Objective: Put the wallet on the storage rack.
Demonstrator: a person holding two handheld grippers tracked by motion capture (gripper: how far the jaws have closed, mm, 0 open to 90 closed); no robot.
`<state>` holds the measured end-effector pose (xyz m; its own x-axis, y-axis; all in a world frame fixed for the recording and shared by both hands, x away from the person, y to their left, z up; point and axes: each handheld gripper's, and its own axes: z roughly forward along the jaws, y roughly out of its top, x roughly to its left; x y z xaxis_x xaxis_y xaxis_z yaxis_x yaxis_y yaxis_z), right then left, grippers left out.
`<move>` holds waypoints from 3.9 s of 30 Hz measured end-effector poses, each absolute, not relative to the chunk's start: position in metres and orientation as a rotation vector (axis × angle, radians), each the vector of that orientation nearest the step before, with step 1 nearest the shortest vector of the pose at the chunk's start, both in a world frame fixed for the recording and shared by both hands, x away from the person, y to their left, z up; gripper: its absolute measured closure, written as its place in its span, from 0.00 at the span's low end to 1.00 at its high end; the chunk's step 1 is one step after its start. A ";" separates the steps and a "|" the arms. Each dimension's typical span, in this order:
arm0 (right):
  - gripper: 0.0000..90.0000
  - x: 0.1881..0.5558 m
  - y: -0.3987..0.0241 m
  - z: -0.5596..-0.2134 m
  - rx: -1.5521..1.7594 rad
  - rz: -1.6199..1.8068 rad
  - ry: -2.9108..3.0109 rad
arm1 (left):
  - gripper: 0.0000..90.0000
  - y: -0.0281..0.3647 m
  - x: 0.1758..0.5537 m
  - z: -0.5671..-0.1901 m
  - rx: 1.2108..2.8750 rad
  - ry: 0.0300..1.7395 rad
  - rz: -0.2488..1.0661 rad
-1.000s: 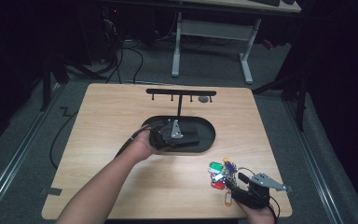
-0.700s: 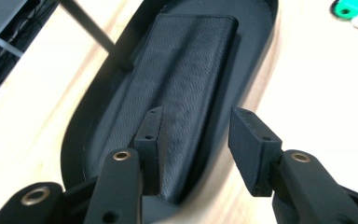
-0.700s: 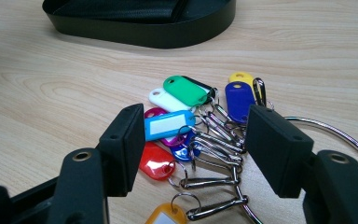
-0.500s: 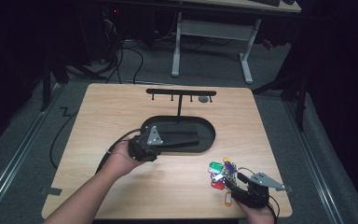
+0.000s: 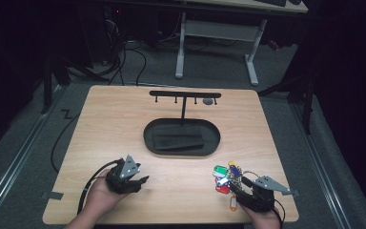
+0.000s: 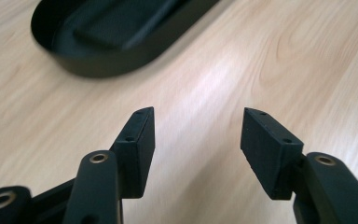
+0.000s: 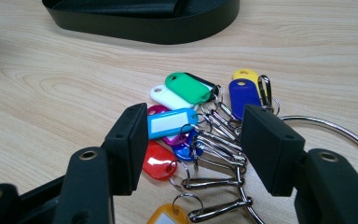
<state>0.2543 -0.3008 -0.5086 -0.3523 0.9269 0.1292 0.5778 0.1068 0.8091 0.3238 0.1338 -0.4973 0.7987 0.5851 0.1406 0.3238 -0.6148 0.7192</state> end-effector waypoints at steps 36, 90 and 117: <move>0.60 0.251 -0.305 -0.468 1.409 0.545 2.281 | 0.41 0.163 0.303 -0.515 2.104 0.622 0.366; 0.94 0.330 -0.284 -0.487 1.191 -0.020 2.901 | 0.44 0.159 0.297 -0.525 2.226 0.521 0.383; 0.97 0.318 -0.277 -0.423 1.152 0.027 2.836 | 0.44 0.157 0.295 -0.526 2.239 0.506 0.393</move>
